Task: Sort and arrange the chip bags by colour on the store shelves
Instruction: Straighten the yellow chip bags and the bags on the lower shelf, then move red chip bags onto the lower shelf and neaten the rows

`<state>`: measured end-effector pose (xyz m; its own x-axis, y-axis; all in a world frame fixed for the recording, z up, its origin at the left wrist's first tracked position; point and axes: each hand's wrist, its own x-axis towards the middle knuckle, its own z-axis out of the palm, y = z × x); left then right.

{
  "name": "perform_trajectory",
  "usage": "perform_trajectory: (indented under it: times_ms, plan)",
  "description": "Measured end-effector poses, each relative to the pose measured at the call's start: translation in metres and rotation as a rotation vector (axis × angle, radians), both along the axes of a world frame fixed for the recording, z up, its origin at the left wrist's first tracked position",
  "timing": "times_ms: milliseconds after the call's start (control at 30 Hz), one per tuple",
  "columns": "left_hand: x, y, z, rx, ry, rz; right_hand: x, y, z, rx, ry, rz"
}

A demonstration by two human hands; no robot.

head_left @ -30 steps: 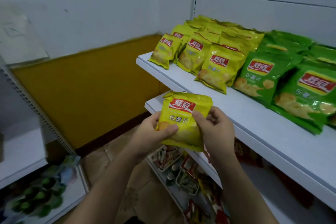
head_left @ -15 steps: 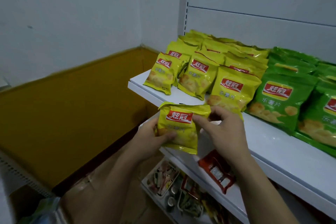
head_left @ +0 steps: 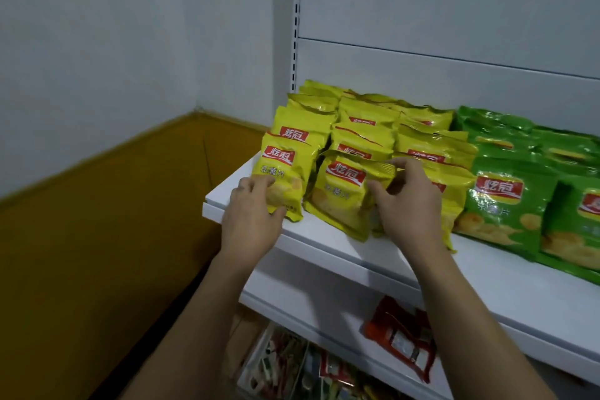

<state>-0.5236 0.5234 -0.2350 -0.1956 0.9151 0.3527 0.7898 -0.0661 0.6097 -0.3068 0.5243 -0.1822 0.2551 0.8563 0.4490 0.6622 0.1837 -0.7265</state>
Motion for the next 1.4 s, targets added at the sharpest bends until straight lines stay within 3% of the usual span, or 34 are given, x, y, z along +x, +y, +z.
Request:
perform_trajectory:
  times_ms: [200,600,1000,1200,1400]
  plan:
    - [0.003,0.016,-0.006,0.026,0.060,0.023,-0.009,0.007,-0.001,0.033,-0.331,-0.165]
    - [-0.001,0.011,-0.023,0.112,-0.028,-0.021,-0.018,-0.007,-0.014,0.141,-0.371,-0.129]
    - [0.002,-0.031,-0.032,0.128,0.031,-0.029,-0.015,-0.068,-0.051,0.277,-0.527,0.165]
    - [0.035,-0.081,-0.047,0.197,0.128,0.034,0.026,-0.102,-0.080,0.158,-0.477,0.328]
    - [0.087,-0.140,-0.077,0.027,0.145,0.069,0.081,-0.137,-0.117,0.043,-0.539,0.497]
